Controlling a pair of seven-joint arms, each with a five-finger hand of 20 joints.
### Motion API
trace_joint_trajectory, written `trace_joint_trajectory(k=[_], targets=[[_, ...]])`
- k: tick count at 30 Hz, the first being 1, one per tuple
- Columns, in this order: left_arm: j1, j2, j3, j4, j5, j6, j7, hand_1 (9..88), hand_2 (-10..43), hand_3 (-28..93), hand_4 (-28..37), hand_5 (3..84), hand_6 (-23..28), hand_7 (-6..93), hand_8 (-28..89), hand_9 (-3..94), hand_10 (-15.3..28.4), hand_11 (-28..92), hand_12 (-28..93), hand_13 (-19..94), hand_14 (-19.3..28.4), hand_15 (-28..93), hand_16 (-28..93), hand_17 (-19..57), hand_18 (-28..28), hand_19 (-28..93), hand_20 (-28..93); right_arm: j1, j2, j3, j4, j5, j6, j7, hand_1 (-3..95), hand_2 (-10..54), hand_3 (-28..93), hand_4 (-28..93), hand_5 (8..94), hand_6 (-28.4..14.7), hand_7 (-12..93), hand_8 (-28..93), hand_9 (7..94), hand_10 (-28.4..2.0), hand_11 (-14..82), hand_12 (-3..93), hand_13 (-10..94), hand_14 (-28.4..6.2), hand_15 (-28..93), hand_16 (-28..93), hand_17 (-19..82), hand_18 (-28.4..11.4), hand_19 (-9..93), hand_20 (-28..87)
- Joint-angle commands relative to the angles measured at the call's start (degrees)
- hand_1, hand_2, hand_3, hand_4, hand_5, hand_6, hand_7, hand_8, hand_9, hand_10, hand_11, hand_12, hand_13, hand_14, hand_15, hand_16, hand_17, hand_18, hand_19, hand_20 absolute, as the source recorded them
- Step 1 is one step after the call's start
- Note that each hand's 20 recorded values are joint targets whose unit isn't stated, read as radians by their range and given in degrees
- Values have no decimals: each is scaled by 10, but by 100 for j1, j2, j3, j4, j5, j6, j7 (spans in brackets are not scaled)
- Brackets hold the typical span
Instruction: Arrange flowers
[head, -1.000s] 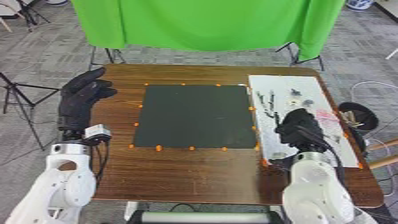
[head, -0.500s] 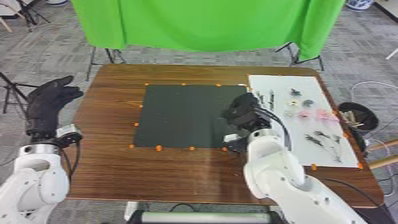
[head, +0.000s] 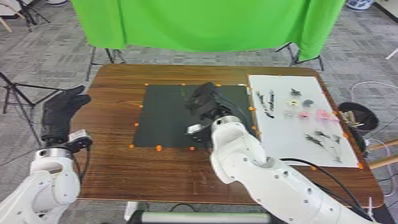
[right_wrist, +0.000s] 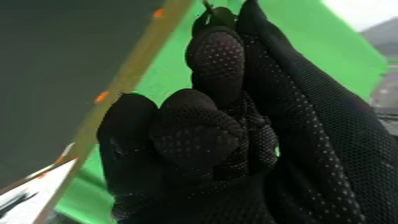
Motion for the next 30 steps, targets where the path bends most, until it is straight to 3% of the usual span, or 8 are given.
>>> trace_joint_trajectory(k=[1,7,13,23,30], targets=[[-37,21,110,3,18,105,-37,218,104,725,-283,543,14,190,-68,533,134,233,171,395,158,210,11,104,126,149,204,-1,-41,-376,110,354,234,6,579,-95,638,122,705,-46,415,228,875,-124,240,581,900,-14,606,346,710,-46,905,440],[-170,-14,270,63,34,61,-68,217,103,727,-283,542,15,191,-69,528,136,230,169,393,158,204,18,102,125,144,202,39,-183,-582,264,753,492,-23,579,-95,639,120,705,-46,419,220,873,-121,242,572,903,-14,597,349,712,-44,903,430],[-426,-70,483,169,136,-76,-154,215,100,728,-283,541,15,192,-69,523,135,229,169,392,158,203,20,100,124,143,202,46,-281,-673,304,1410,898,-58,580,-95,637,118,705,-47,425,215,875,-121,241,568,906,-14,587,348,715,-44,895,423],[-724,-135,787,289,188,-219,-206,217,94,730,-283,537,15,192,-69,519,135,229,169,389,158,202,21,99,124,141,201,118,-428,-925,404,2006,1592,-140,588,-95,633,98,697,-44,442,204,879,-123,229,560,915,-13,560,344,723,-40,863,410],[-850,-182,910,344,189,-284,-217,217,92,731,-283,535,16,190,-69,515,135,228,168,388,158,200,22,98,124,140,201,134,-525,-986,535,2245,1817,-214,592,-95,630,87,691,-42,453,192,881,-123,219,556,922,-14,532,343,728,-39,835,410]])
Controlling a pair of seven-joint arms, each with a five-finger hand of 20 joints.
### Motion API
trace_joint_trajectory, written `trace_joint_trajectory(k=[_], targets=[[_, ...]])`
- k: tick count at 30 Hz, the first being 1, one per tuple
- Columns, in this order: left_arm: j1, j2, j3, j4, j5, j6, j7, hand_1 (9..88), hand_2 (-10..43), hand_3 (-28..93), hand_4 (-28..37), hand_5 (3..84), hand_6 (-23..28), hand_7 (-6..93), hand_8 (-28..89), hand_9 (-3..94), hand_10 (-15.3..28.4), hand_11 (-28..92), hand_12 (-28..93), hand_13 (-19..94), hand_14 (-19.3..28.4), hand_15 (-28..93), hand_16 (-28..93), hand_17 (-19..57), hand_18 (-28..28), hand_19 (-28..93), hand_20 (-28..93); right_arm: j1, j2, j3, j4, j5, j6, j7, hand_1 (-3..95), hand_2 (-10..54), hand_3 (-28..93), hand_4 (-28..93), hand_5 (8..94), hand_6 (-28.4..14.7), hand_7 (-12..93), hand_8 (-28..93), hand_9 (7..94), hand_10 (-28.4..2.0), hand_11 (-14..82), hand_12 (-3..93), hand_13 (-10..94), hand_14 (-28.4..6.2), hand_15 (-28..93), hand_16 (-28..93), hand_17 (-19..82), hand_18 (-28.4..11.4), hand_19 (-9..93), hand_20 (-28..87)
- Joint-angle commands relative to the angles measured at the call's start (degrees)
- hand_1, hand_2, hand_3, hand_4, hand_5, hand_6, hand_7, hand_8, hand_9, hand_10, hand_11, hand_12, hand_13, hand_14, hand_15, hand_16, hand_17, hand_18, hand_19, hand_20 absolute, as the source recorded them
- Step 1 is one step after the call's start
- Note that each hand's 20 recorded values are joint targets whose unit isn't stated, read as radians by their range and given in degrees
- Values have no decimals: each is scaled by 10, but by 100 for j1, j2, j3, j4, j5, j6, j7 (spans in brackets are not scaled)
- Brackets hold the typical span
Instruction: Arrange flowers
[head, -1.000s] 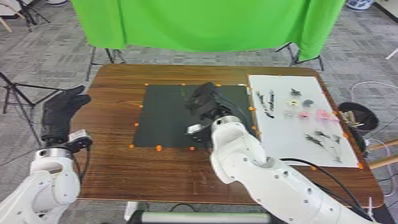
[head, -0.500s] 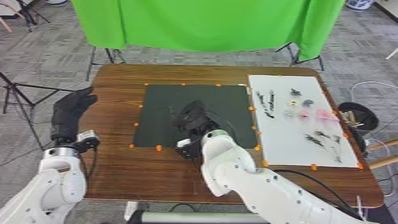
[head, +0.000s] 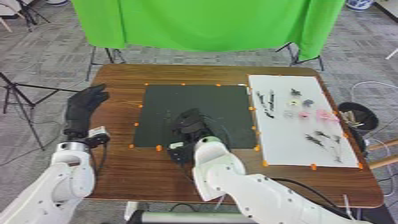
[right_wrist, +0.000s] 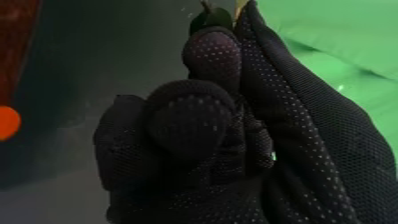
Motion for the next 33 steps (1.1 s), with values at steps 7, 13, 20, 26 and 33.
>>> trace_joint_trajectory(k=[7,13,20,26,33], targets=[[-233,-166,220,96,23,-141,-68,218,90,732,-283,533,16,190,-69,513,134,228,169,387,158,200,23,98,124,141,201,103,-160,-129,135,546,472,-248,594,-95,635,67,688,-40,457,182,883,-121,206,548,924,-13,507,346,733,-36,808,416],[-248,-220,257,97,34,-178,-63,220,88,733,-283,533,17,191,-68,510,134,228,169,386,158,202,24,97,124,141,201,154,-174,-151,237,601,540,-238,596,-95,638,43,685,-38,459,177,884,-121,196,544,926,-13,485,346,735,-35,785,423],[-271,-256,289,131,18,-176,-59,221,80,735,-283,532,18,191,-68,508,134,228,169,386,157,205,24,96,125,142,200,151,-174,-64,282,732,390,-222,608,-95,627,5,689,-35,436,163,896,-116,144,493,935,-24,417,333,744,-34,726,429],[-300,-270,315,148,23,-193,-61,221,74,736,-283,530,18,192,-67,506,134,231,171,387,158,207,23,94,126,142,200,138,-168,-39,286,826,301,-268,611,-95,618,-1,693,-34,409,162,903,-109,123,460,937,-27,384,323,745,-36,692,452],[-285,-268,311,141,-12,-178,-26,222,63,740,-283,528,17,194,-67,503,133,233,172,386,159,210,24,93,126,143,200,143,-155,-56,290,854,186,-267,597,-95,617,6,702,-34,360,165,905,-105,107,442,937,-31,375,316,744,-43,676,474]])
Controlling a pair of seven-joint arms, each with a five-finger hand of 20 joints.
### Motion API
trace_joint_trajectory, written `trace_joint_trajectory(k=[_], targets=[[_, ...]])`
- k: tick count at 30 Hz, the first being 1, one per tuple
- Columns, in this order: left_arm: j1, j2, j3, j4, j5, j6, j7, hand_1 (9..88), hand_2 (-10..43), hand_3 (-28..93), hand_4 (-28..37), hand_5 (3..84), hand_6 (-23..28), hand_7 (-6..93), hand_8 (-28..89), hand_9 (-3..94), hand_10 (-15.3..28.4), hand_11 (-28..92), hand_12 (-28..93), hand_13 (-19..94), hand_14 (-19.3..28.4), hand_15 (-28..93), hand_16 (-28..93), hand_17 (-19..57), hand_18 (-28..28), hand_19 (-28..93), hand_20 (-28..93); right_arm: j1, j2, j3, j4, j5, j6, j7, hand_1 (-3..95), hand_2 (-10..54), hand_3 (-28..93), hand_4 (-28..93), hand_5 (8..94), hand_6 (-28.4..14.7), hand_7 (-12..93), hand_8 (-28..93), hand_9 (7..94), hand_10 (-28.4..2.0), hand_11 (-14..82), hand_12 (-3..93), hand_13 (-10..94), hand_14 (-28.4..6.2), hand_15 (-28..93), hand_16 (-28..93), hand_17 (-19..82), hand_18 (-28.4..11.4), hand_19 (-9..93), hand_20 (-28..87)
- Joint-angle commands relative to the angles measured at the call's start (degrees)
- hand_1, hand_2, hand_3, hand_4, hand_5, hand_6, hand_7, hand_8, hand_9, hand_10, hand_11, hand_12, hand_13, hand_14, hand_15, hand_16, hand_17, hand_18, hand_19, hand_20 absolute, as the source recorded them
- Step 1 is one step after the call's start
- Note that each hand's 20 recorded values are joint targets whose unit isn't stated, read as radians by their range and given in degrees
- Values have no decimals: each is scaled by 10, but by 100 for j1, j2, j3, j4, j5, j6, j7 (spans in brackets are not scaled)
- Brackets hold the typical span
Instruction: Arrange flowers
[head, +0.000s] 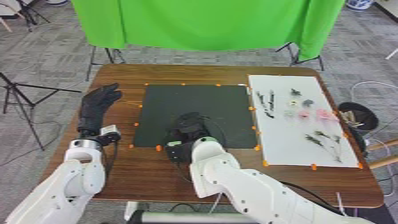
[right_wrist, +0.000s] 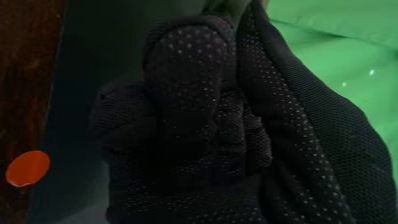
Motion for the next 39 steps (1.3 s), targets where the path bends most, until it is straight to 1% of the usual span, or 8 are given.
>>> trace_joint_trajectory(k=[1,8,13,16,18,21,31,39], targets=[[-6,-68,2,32,-9,-70,-7,221,62,741,-283,528,17,195,-67,503,133,234,173,386,158,210,24,93,126,143,200,13,-15,-6,2,21,-100,-31,593,-95,617,7,702,-33,354,164,905,-105,105,441,937,-32,374,316,743,-44,675,476],[42,-73,-34,3,-39,-35,-8,222,54,741,-283,526,18,195,-68,501,133,236,174,387,158,211,24,93,127,141,200,2,0,22,-29,27,-206,-90,585,-95,619,5,701,-30,329,165,905,-105,101,440,937,-34,368,318,742,-48,671,483],[273,-41,-166,-107,-158,80,73,223,51,741,-283,525,18,196,-68,501,132,238,174,387,159,212,25,92,127,140,199,27,119,-58,-51,-536,-339,-371,563,-95,620,8,696,-30,330,177,898,-116,110,460,931,-40,375,329,734,-58,681,492],[379,-44,-242,-140,-172,112,84,222,49,740,-283,525,17,198,-67,500,132,240,175,388,158,215,26,92,127,140,200,75,246,-197,57,-1360,-458,-596,500,-95,620,2,686,-34,331,178,842,-141,219,362,904,-55,402,328,719,-67,702,465],[402,-47,-259,-148,-168,118,85,222,46,740,-283,525,18,199,-67,501,132,240,176,389,159,216,26,92,127,140,200,90,313,-249,101,-1560,-470,-705,376,-82,663,-28,674,-35,319,148,802,-160,279,276,882,-71,421,317,704,-81,732,422],[426,-57,-279,-157,-190,123,111,222,45,739,-283,524,17,200,-68,501,132,241,177,390,159,218,26,92,127,140,200,98,421,-292,128,-1996,-764,-626,271,-28,697,-46,664,-30,322,-71,786,-177,252,258,876,-83,440,310,693,-96,765,384],[411,-97,-267,-139,-186,102,105,221,42,739,-283,522,17,201,-69,500,132,242,175,390,161,219,24,92,128,140,200,-18,576,-270,67,-2426,-1855,-439,211,-12,667,-53,616,-20,207,-72,729,-188,133,195,898,-82,482,292,676,-119,863,333],[430,-91,-261,-151,-230,117,130,220,41,738,-283,522,17,201,-69,500,132,243,176,390,161,220,24,91,129,140,200,-50,593,-214,17,-2182,-1984,-504,199,-14,664,-54,579,-16,175,-67,710,-192,106,173,904,-80,494,288,673,-119,899,300]])
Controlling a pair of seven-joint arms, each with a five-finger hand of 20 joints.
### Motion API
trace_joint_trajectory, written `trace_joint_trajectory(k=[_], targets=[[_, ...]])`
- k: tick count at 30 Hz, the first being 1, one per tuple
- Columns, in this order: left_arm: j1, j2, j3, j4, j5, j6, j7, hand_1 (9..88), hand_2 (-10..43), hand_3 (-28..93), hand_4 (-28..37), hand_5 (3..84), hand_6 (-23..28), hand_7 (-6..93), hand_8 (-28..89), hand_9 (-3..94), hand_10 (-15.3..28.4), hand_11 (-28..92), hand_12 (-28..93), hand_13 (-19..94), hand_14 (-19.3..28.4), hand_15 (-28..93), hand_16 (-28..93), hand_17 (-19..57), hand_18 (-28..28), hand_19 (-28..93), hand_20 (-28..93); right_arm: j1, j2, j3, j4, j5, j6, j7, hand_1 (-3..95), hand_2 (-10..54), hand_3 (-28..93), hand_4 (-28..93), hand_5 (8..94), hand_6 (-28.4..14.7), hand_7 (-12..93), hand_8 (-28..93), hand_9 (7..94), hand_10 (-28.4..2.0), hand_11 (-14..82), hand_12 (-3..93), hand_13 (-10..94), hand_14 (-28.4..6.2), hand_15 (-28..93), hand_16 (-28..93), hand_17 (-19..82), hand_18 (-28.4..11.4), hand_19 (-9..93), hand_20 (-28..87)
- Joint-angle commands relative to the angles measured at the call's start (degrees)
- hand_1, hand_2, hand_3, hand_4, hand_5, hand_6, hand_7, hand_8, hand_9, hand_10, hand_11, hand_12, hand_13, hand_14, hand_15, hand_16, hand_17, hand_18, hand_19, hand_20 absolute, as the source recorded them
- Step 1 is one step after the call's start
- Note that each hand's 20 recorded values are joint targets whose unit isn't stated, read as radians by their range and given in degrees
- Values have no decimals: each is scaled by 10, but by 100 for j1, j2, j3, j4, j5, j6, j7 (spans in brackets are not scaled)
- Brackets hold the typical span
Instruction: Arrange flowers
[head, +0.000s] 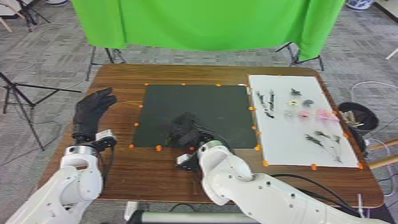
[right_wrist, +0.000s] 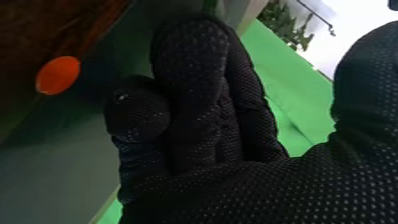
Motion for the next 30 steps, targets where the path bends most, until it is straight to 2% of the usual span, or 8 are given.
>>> trace_joint_trajectory(k=[1,9,14,17,25,30], targets=[[52,-51,0,-18,-71,47,35,220,41,739,-283,522,17,201,-69,500,132,243,176,390,161,219,24,91,129,140,200,-50,36,28,-57,162,-96,-45,199,-14,663,-54,577,-16,174,-67,705,-191,102,171,905,-80,494,287,674,-119,901,296],[-52,-92,77,43,-76,13,14,220,40,739,-283,522,18,200,-68,500,132,243,176,390,160,218,24,91,129,140,200,-59,-8,49,-74,326,-161,-81,200,-9,660,-58,573,-16,172,-65,698,-191,96,166,904,-79,494,286,671,-119,910,276],[-34,-106,82,28,-98,4,21,220,40,739,-283,523,18,201,-68,499,131,244,176,390,160,218,25,91,129,140,200,-95,-2,80,-117,390,-195,-99,203,-4,657,-59,571,-17,172,-65,693,-191,94,165,904,-79,493,286,668,-120,915,270],[-85,-114,129,66,-121,1,36,219,39,741,-283,522,18,201,-68,499,131,243,176,390,160,218,25,91,129,140,200,-124,-24,177,-101,529,-363,-131,203,-4,658,-59,568,-17,171,-65,692,-192,93,165,902,-80,492,287,666,-120,917,267],[-104,-115,158,70,-167,23,64,221,39,740,-283,523,17,202,-68,499,131,243,176,390,160,217,25,91,129,140,200,-130,-45,230,-108,726,-648,-213,199,-2,661,-61,552,-15,157,-67,670,-194,87,158,899,-81,493,287,660,-123,922,263],[-143,-139,175,88,-144,-6,45,222,39,739,-283,523,17,202,-69,500,132,243,177,390,161,218,25,91,129,140,200,-123,-35,251,-128,778,-721,-236,197,-2,662,-63,542,-15,149,-67,657,-192,84,151,899,-80,493,286,657,-124,926,260]])
